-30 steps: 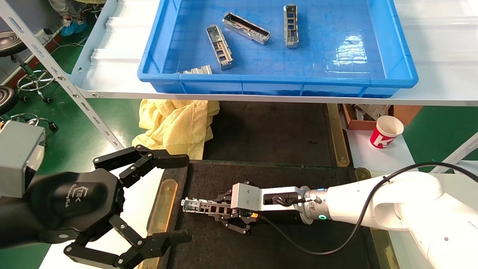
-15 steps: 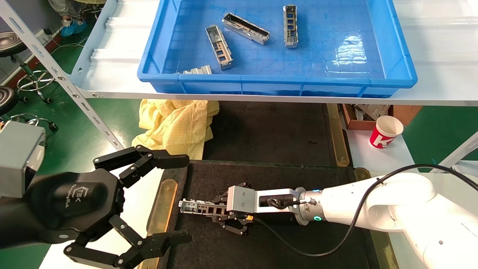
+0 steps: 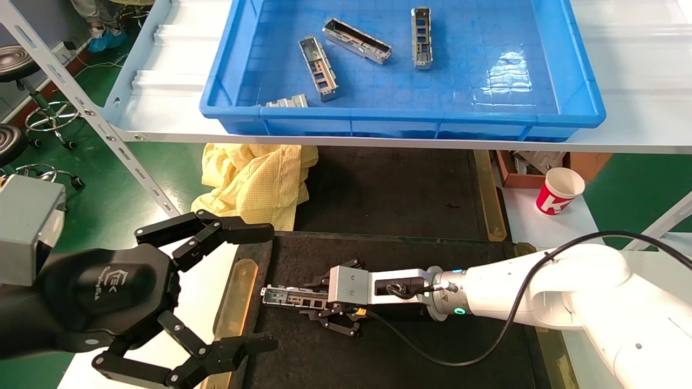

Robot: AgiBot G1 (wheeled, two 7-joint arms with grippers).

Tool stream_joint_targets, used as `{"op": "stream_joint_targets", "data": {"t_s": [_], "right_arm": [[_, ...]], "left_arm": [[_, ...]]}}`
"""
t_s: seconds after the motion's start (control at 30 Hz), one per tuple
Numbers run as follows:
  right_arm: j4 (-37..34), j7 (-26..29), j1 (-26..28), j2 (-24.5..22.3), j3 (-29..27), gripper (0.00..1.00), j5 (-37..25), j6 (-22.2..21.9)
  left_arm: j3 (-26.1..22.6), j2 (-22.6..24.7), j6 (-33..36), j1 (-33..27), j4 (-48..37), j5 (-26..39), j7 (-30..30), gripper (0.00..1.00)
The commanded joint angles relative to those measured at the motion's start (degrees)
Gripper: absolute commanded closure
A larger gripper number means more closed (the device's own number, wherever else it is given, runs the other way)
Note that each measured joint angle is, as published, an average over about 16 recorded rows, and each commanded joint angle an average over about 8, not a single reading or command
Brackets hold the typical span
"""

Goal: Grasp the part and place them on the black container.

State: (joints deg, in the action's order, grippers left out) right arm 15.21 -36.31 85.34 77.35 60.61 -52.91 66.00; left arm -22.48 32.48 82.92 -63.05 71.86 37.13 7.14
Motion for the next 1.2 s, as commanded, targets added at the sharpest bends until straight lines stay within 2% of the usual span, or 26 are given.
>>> {"op": "stream_joint_targets", "data": {"t_s": [0.03,0.2,0.47,0.57,0.7,0.93,1.2], "right_arm": [[-0.1,-0.1,0.2,0.0,0.2,0.0,0.2,0.0],[-0.8,0.0,1.2,-0.7,-0.4,0.0,2.0,3.0],[-3.0,1.7,2.9,-4.2,-3.4,0.0,7.4,13.5],[-3.7,2.3,3.0,-5.3,-4.2,0.0,8.8,16.2],[-4.0,2.5,3.1,-5.8,-4.6,0.0,9.6,17.5],[-3.3,2.5,2.8,-5.5,-4.6,0.0,9.0,16.3],[2.8,7.0,0.2,-9.1,-8.5,0.0,9.2,16.6]], "left_arm": [[0.0,0.0,0.0,0.0,0.0,0.0,0.0,0.0],[0.0,0.0,0.0,0.0,0.0,0.0,0.0,0.0],[0.0,0.0,0.0,0.0,0.0,0.0,0.0,0.0],[0.0,0.0,0.0,0.0,0.0,0.0,0.0,0.0],[0.0,0.0,0.0,0.0,0.0,0.0,0.0,0.0],[0.0,0.0,0.0,0.0,0.0,0.0,0.0,0.0],[0.0,0.0,0.0,0.0,0.0,0.0,0.0,0.0]]}}
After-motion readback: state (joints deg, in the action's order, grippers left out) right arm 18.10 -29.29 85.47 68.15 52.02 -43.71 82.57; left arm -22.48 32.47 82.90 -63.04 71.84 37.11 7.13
